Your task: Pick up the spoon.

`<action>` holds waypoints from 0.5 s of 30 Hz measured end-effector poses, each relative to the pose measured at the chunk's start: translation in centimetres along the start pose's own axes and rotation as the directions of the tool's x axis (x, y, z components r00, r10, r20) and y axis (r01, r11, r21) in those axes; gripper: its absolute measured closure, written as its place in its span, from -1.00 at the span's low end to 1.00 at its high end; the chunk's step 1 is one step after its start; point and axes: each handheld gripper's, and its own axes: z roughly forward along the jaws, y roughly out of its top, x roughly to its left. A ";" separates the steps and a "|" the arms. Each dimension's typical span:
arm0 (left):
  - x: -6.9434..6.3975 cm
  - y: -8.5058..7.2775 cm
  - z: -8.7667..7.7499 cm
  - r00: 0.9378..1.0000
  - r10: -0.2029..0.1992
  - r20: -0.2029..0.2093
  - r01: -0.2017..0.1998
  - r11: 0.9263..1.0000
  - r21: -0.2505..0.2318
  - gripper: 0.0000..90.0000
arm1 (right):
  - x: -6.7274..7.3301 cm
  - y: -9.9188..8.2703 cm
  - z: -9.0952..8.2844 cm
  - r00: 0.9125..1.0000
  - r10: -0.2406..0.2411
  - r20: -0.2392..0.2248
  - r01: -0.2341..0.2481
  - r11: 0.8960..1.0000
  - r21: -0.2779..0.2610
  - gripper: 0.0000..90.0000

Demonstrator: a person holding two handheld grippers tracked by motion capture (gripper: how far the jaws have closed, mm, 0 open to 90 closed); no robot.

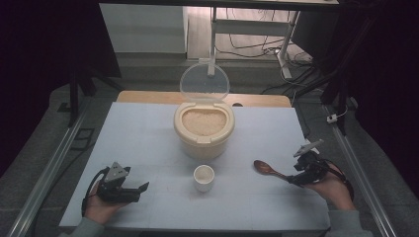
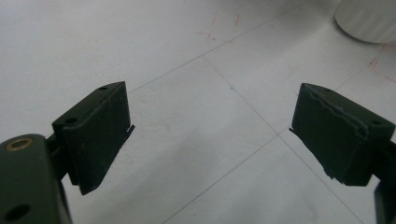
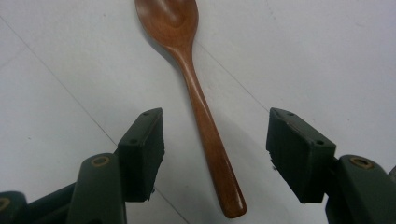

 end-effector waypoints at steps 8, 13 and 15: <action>0.0 0.0 0.0 1.000 0.001 -0.001 -0.001 1.000 0.002 -0.74 | -0.5 -0.2 1.1 1.000 -0.027 -0.007 0.028 0.998 0.058 -0.11; 0.0 -0.1 0.1 1.000 0.001 -0.001 -0.001 1.000 0.006 -0.74 | -0.9 -0.4 1.8 0.999 -0.037 -0.032 0.040 0.994 0.105 0.06; 0.1 -0.1 0.1 1.000 0.002 -0.002 -0.002 1.000 0.006 -0.74 | -1.0 -0.5 1.9 0.999 -0.041 -0.035 0.045 0.992 0.115 0.12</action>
